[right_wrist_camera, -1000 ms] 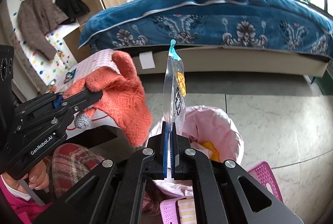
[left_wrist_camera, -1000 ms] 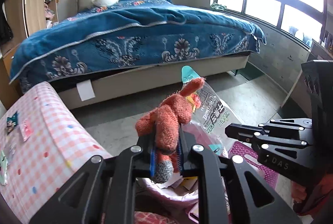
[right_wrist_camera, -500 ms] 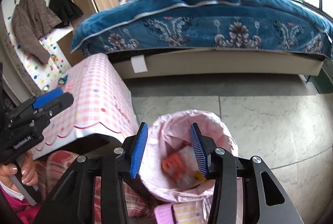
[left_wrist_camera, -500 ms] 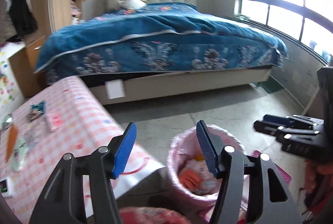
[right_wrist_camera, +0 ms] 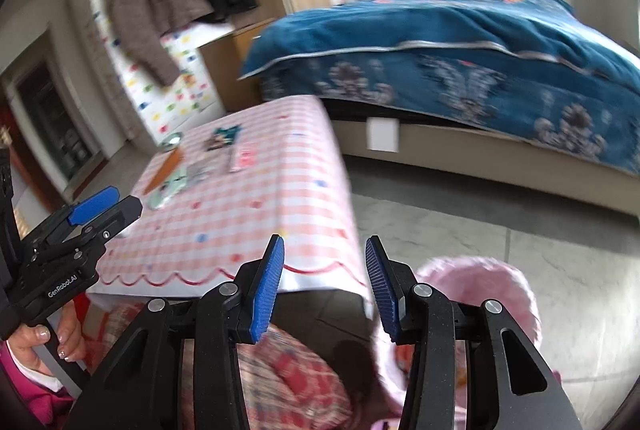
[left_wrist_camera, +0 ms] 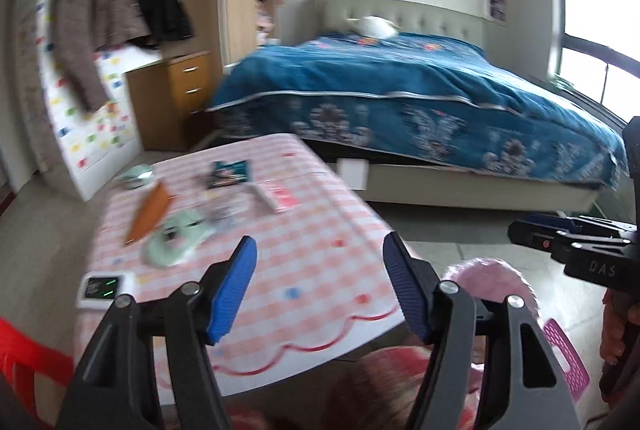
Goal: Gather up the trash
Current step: 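Move both open grippers back over the table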
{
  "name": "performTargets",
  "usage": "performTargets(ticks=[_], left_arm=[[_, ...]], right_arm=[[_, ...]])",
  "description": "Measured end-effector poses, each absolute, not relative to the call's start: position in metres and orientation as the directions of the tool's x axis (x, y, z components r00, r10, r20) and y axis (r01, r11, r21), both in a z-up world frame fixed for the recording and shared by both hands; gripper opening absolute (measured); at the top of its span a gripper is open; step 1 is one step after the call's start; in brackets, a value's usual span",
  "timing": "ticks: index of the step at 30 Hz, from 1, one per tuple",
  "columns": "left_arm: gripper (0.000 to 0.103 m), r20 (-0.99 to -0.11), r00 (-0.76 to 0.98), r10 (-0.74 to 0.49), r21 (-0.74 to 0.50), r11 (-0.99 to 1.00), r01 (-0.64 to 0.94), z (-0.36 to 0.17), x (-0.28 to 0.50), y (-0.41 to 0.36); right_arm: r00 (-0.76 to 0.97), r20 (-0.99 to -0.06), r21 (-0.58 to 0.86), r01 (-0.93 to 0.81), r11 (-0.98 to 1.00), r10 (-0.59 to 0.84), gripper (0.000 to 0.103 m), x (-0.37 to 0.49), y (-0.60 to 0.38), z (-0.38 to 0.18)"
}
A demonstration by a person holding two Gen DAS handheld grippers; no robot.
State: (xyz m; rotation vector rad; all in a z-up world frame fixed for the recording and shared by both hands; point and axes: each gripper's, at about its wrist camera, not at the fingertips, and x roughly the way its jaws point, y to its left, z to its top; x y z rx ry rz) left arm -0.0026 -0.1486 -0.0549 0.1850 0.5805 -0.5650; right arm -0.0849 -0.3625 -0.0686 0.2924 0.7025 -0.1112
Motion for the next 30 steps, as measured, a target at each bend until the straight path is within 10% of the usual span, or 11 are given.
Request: performTargets(ticks=[30], left_arm=[[0.069,-0.629,0.749,-0.207,-0.015,0.967,0.255,-0.075,0.048,-0.016]], right_arm=[[0.722,-0.661,0.179,-0.109,0.978,0.202,0.045,0.031,-0.223,-0.050]])
